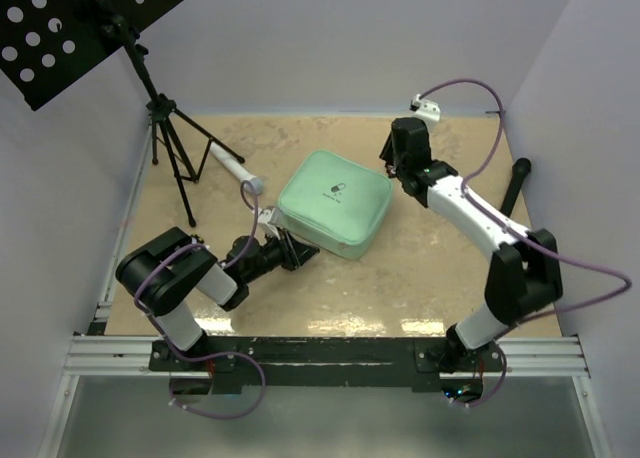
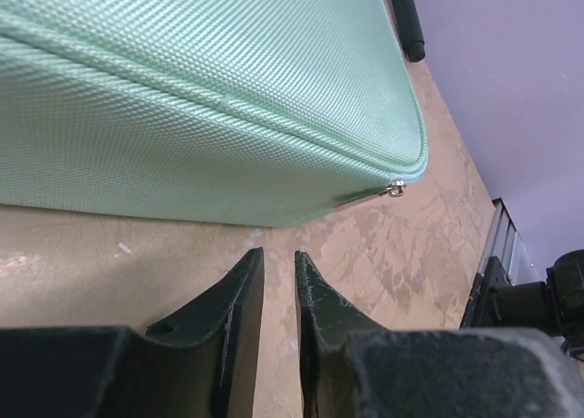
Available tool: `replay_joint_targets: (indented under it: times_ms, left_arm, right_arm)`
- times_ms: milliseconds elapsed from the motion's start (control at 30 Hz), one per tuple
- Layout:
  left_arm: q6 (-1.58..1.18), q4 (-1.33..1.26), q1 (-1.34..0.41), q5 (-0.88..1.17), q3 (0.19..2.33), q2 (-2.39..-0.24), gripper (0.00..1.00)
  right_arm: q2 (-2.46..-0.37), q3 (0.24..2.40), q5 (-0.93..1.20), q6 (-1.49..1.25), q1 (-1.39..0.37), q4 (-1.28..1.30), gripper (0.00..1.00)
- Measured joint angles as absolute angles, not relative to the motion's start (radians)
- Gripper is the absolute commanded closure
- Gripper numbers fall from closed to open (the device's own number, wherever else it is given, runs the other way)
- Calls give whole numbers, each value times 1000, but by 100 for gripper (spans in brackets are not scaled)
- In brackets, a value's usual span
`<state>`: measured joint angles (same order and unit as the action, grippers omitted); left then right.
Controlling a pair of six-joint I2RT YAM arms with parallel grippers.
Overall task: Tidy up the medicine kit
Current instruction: Zip the medicine box at the center of the board.
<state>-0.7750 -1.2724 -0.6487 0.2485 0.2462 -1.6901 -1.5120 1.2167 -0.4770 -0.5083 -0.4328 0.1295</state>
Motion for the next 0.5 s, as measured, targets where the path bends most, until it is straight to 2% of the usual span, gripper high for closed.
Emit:
replay_joint_targets:
  times_ms: [100, 267, 367, 500]
  left_arm:
    - [-778, -1278, -642, 228, 228, -1690, 76]
    - [-793, -1275, -625, 198, 191, -1690, 56]
    - [-802, -1277, -611, 186, 191, -1690, 50]
    - [-803, -1277, -607, 182, 194, -1690, 48]
  right_arm:
    - [-1667, 1287, -475, -501, -397, 108, 64]
    - [-1840, 1339, -452, -486, -377, 142, 63]
    - [-1862, 1341, -434, -476, -379, 158, 63]
    - [-1856, 1339, -399, -467, -387, 153, 63]
